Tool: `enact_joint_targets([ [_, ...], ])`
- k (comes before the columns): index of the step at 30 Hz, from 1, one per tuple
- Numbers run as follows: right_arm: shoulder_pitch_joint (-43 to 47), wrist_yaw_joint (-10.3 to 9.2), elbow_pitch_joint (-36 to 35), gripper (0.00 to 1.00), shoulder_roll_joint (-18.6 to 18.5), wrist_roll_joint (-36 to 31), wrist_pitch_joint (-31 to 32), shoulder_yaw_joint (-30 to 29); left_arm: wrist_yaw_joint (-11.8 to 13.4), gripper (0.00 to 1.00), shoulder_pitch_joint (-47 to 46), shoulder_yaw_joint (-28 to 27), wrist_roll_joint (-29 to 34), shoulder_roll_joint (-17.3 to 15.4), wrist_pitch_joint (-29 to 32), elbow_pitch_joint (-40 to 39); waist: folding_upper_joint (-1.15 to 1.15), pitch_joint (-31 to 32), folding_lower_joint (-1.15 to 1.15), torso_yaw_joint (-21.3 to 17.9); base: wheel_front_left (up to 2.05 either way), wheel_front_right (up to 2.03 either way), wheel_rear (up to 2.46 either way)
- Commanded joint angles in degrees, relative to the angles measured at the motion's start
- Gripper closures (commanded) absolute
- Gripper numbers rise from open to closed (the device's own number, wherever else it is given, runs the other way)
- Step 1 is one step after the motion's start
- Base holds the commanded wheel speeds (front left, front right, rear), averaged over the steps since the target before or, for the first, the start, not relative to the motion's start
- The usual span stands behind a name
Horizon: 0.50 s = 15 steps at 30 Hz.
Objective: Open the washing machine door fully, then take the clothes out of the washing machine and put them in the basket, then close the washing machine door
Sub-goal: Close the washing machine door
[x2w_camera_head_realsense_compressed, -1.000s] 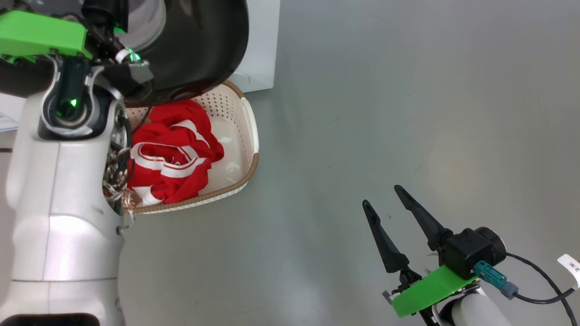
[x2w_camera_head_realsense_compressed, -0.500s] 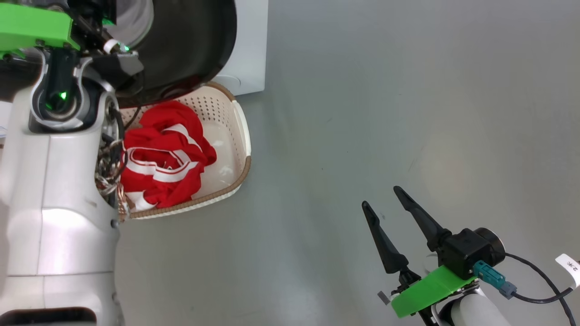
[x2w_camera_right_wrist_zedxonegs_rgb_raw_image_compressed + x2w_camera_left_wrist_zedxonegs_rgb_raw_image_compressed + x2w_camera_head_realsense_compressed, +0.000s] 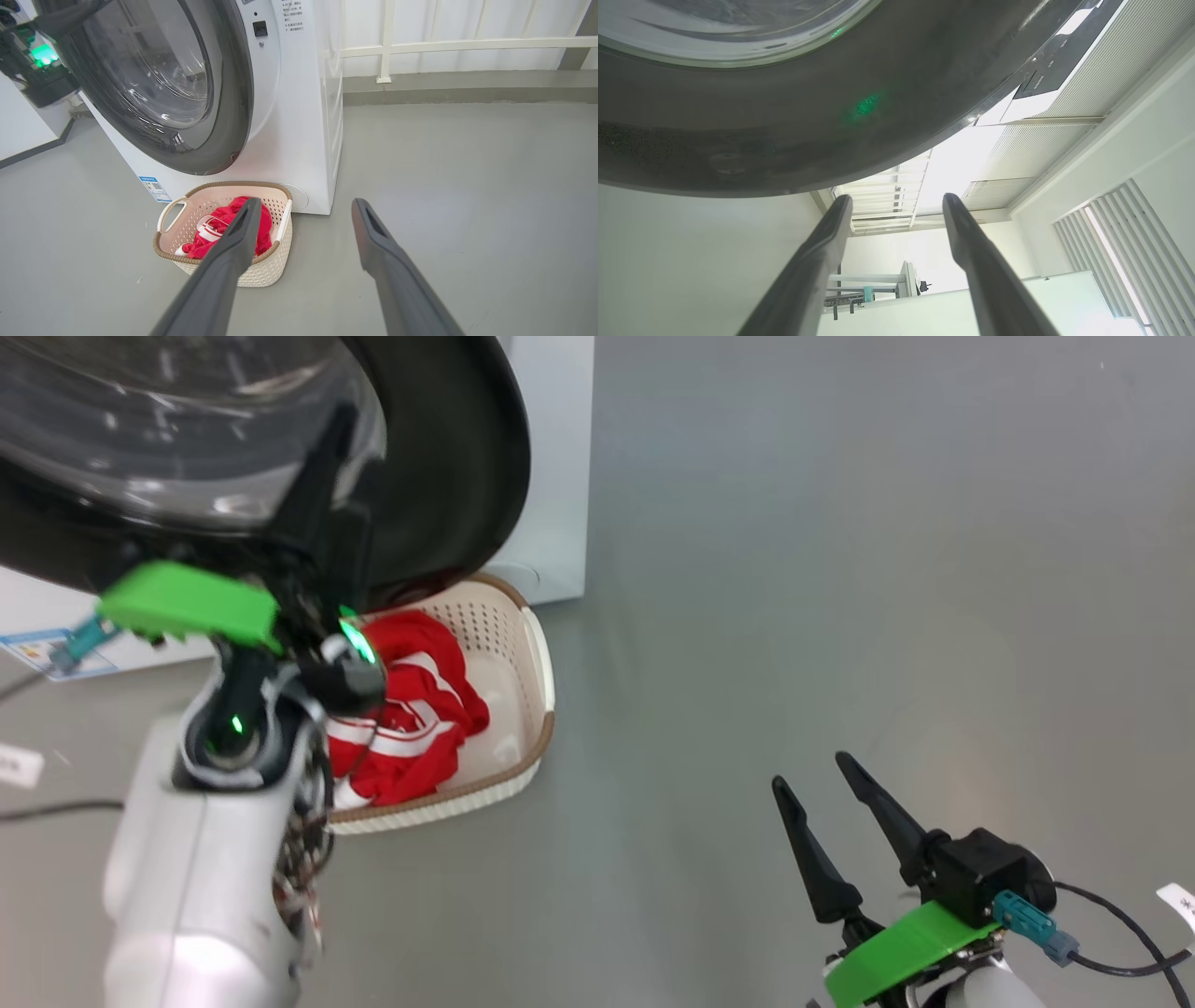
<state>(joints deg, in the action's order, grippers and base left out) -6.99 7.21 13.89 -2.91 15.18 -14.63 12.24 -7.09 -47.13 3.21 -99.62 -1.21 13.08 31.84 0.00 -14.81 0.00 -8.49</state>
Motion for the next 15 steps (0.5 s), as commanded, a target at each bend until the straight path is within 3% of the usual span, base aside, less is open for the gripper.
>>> enact_joint_targets([
  [1, 0.89, 0.28, -0.5, 0.0, 0.03, 1.07, -0.37, 0.73, -0.39, 0.0, 2.5, -0.57, 0.74, -1.67, 0.01, -2.69, 0.0, 3.76, 0.0, 2.05, 0.0, 0.0, 0.0],
  [8, 1.88, 0.28, 0.44, 0.0, 0.03, 1.47, -0.37, -1.12, -0.39, 0.0, 11.47, 0.69, 6.22, -3.04, -2.71, -7.07, 0.0, 8.08, 0.0, 3.47, 0.0, 0.0, 0.0],
  [10, 2.65, 0.28, 0.18, 0.0, 0.03, 1.46, -0.37, -2.89, -0.39, 0.0, 16.79, 2.14, 12.25, -4.18, -7.4, -12.25, 0.0, 10.22, 0.0, 4.58, 0.0, 0.0, 0.0],
  [15, 3.93, 0.28, -0.8, 0.0, 0.03, 1.39, -0.37, -4.94, -0.39, 0.0, 22.95, 7.61, 27.44, -8.47, -17.46, -16.19, 0.0, 12.64, 0.0, 6.01, 0.0, 0.0, 0.0],
])
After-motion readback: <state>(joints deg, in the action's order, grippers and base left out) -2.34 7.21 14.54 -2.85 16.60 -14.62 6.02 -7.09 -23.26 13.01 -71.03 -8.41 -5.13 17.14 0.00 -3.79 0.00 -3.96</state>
